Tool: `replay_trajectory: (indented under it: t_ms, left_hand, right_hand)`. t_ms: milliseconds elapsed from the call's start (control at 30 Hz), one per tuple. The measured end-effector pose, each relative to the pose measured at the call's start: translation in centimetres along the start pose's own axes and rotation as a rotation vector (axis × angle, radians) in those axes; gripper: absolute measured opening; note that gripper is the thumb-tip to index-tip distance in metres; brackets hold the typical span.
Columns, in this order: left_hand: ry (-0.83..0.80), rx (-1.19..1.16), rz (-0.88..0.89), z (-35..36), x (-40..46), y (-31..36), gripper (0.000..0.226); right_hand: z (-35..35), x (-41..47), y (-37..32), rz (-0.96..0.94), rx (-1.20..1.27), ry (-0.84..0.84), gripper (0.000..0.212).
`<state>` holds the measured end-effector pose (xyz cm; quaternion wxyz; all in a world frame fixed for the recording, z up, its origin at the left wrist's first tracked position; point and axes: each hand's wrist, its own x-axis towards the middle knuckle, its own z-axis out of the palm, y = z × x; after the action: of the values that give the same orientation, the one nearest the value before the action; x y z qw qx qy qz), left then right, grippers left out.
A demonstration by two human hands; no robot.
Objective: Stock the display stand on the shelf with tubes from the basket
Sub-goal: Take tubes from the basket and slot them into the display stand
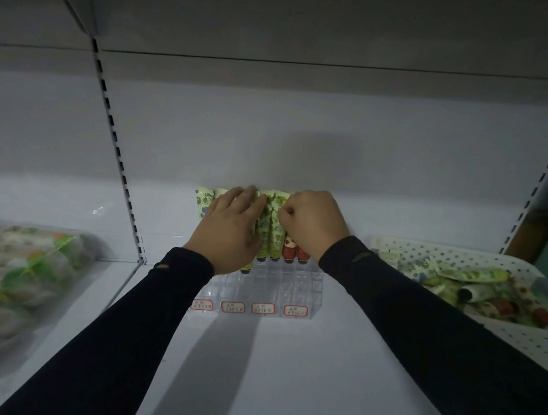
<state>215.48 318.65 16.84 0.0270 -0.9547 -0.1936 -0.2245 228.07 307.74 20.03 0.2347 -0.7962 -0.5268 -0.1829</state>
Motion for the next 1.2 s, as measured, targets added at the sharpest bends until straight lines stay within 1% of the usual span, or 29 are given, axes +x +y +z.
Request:
replay_trajectory:
  t_ms: [167,367,567,700,867,967,1100,1200]
  left_hand:
    - [-0.007,-0.009,-0.002,-0.1,0.0,0.1,0.078]
    - [0.007,-0.023,-0.001,-0.2,-0.1,0.2,0.079]
    - [0.017,-0.029,0.003,-0.3,-0.2,0.3,0.077]
    - [0.019,-0.027,0.001,-0.4,-0.2,0.3,0.077]
    - [0.025,-0.027,0.007,-0.3,-0.2,0.3,0.074]
    - [0.027,-0.014,0.013,-0.4,-0.2,0.4,0.072]
    - [0.028,0.006,0.018,-0.4,-0.2,0.4,0.075]
    - [0.033,-0.012,0.017,-0.5,-0.2,0.3,0.078]
  right_hand:
    - [-0.3,0.1,0.0,0.015,0.036,-0.003,0.031]
    - [-0.9,0.5,0.3,0.040,0.090,-0.055,0.031]
    - [-1.0,0.9,0.2,0.082,0.176,-0.109,0.026]
    - [-0.7,1.3,0.3,0.126,0.245,-0.111,0.024]
    - [-0.4,1.4,0.3,0.138,0.254,-0.113,0.027]
    - [-0.7,1.4,0.3,0.108,0.192,-0.128,0.031]
    - [-0.7,1.2,0.2,0.066,0.164,-0.093,0.037]
    - [-0.6,1.1,0.5,0.055,0.177,-0.034,0.035]
